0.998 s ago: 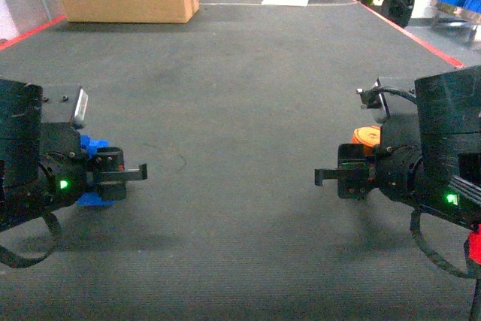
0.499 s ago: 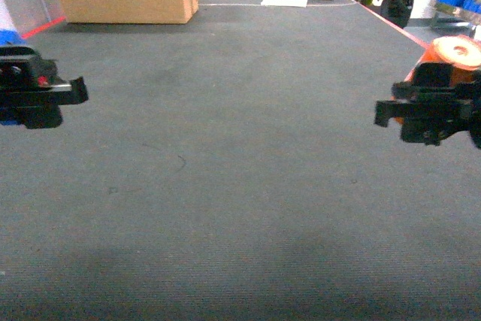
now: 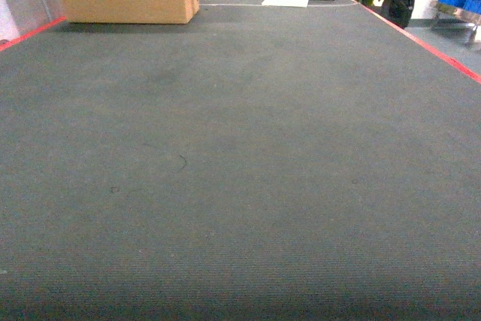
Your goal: Sort blue parts and orange caps into right shelf containers
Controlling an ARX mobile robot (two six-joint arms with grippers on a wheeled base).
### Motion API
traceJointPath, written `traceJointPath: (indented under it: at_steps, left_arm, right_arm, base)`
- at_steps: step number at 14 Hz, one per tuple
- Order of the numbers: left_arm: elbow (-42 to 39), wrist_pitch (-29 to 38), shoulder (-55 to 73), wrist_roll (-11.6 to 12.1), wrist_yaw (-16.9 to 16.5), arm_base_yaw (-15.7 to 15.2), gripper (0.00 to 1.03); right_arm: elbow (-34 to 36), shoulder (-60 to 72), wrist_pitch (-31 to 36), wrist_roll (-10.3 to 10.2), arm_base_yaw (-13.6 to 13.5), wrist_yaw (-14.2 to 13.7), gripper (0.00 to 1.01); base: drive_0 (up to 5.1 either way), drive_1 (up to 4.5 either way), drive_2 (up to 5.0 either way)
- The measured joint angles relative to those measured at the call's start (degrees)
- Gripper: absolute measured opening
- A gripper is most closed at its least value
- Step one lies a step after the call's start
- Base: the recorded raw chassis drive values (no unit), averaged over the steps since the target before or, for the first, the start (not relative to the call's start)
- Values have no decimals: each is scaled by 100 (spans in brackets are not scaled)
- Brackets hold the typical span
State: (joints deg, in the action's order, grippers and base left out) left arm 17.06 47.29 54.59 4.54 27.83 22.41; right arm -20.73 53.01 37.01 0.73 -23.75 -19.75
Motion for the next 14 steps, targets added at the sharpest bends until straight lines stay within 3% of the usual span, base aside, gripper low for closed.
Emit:
traceJointPath:
  at_steps: [1,2,3,6,12,13,14]
  left_arm:
    - [-4,-9,0,-2,-57,31,44]
    - [85,-804,-195,-138,-341,-116,44]
    - [-140,-1565,-752,-308,-933,-437,43]
    - [-684,-1755,-1381,-411,-1491,-964,43]
    - [-1268,-2256,-2485,-420,-2146,-1606,43]
    - [-1322,-2404,-2682,-420,-2527,-1897,43]
    - [-1381,-2514,-2837,-420,-2739,-2223,43]
  right_arm:
    - [2,0,-7,24,-24,-7,43]
    - [-24,-76,-369,15,-13,-168,43]
    - [280,-492,-743,13,286,-59,43]
    - [898,-1198,-820,-11,898,463,43]
    - [1561,-2288,-1248,-15,1648,1220,43]
    - [1624,-2461,-1355,-15,1744,1314,43]
    - [1681,-2629,-1488,-24,1923,1602,43]
  base:
    - [0,0,0]
    - [0,0,0]
    - [0,0,0]
    - [0,0,0]
    - [0,0,0]
    - [0,0,0]
    - [0,0,0]
